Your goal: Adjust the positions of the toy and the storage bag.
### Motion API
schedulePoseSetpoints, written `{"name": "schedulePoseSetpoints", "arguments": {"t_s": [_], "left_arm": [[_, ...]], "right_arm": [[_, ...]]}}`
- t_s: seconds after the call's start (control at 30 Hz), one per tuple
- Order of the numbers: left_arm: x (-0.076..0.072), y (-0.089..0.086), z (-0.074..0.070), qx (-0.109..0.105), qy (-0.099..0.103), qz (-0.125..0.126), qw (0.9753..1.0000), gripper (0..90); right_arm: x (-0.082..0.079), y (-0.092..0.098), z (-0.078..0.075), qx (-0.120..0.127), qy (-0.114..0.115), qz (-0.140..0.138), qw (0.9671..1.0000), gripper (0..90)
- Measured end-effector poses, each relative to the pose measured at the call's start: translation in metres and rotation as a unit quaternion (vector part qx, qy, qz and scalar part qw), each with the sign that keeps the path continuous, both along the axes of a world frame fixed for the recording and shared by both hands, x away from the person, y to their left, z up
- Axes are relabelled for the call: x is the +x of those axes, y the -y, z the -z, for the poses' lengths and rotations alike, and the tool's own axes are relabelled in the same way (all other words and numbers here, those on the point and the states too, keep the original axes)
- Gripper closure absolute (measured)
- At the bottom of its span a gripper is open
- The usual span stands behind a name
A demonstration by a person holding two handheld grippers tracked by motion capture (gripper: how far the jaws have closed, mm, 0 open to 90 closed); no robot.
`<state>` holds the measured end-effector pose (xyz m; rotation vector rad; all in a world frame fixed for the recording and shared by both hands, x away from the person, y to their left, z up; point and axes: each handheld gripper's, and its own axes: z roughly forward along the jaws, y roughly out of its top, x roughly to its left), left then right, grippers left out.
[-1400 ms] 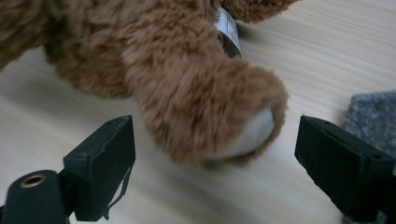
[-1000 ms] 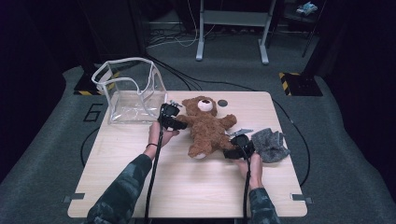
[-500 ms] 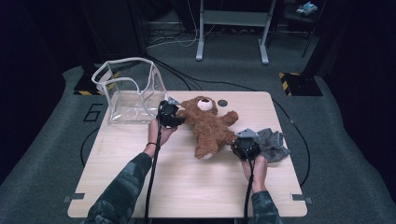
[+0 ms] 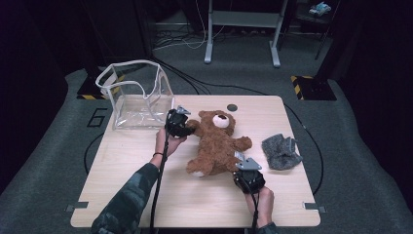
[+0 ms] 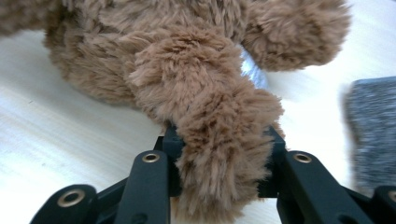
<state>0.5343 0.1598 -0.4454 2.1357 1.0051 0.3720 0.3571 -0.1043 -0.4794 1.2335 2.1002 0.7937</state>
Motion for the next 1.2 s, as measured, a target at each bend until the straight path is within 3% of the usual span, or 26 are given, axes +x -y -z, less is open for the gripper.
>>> {"name": "schedulePoseSetpoints", "arguments": {"t_s": [0.07, 0.1, 0.17, 0.3, 0.4, 0.57, 0.67, 0.73, 0.9, 0.93, 0.97, 1.0, 1.03, 1.07, 1.2], "left_arm": [[0.000, -0.003, 0.005, -0.003, -0.009, -0.003, 0.9999, 71.6], [0.000, -0.005, 0.006, -0.005, -0.014, -0.006, 0.9999, 71.6], [0.000, -0.007, 0.006, -0.005, -0.020, -0.019, 0.9996, 61.2], [-0.003, -0.014, -0.009, -0.031, -0.011, -0.043, 0.9986, 33.2], [-0.007, -0.012, -0.025, -0.038, 0.002, -0.050, 0.9980, 25.4], [-0.016, 0.012, -0.049, -0.053, 0.013, -0.039, 0.9977, 18.7], [-0.018, 0.038, -0.055, -0.041, 0.004, -0.023, 0.9989, 17.6], [-0.015, 0.055, -0.053, -0.030, -0.014, -0.013, 0.9994, 17.2], [-0.002, 0.084, -0.033, -0.012, -0.066, -0.040, 0.9969, 14.9], [0.000, 0.086, -0.029, -0.008, -0.074, -0.043, 0.9963, 14.2], [0.002, 0.086, -0.025, -0.005, -0.083, -0.043, 0.9956, 13.1], [0.003, 0.087, -0.022, 0.001, -0.091, -0.046, 0.9948, 13.1], [0.004, 0.088, -0.019, 0.001, -0.097, -0.048, 0.9942, 12.2], [0.006, 0.088, -0.015, 0.002, -0.103, -0.046, 0.9936, 11.2], [0.007, 0.089, -0.006, -0.002, -0.117, -0.048, 0.9919, 8.7]], "right_arm": [[0.000, -0.002, 0.004, 0.019, -0.003, 0.000, 0.9998, 62.9], [0.000, -0.002, 0.004, 0.019, -0.003, 0.000, 0.9998, 62.9], [0.000, -0.003, 0.004, 0.014, -0.002, -0.007, 0.9999, 61.8], [-0.001, -0.004, 0.003, 0.017, -0.003, -0.004, 0.9998, 60.7], [0.000, -0.005, 0.003, 0.018, 0.002, -0.002, 0.9998, 59.8], [0.000, -0.007, 0.003, 0.013, 0.000, -0.007, 0.9999, 58.0], [0.001, -0.008, 0.003, 0.014, 0.001, -0.004, 0.9999, 57.0], [0.001, -0.009, 0.003, 0.012, -0.003, -0.010, 0.9999, 56.4], [0.001, -0.010, 0.006, 0.015, -0.008, -0.008, 0.9998, 51.3], [0.001, -0.010, 0.007, 0.016, -0.010, -0.006, 0.9998, 48.3], [0.001, -0.007, 0.008, 0.023, -0.014, -0.005, 0.9996, 37.7], [0.001, -0.007, 0.008, 0.023, -0.014, -0.005, 0.9996, 37.7], [0.001, -0.005, 0.009, 0.027, -0.016, -0.003, 0.9995, 30.9], [-0.001, 0.000, 0.010, 0.047, -0.018, -0.004, 0.9987, 21.0], [-0.006, 0.011, 0.008, 0.063, -0.015, -0.011, 0.9978, 13.5]]}}
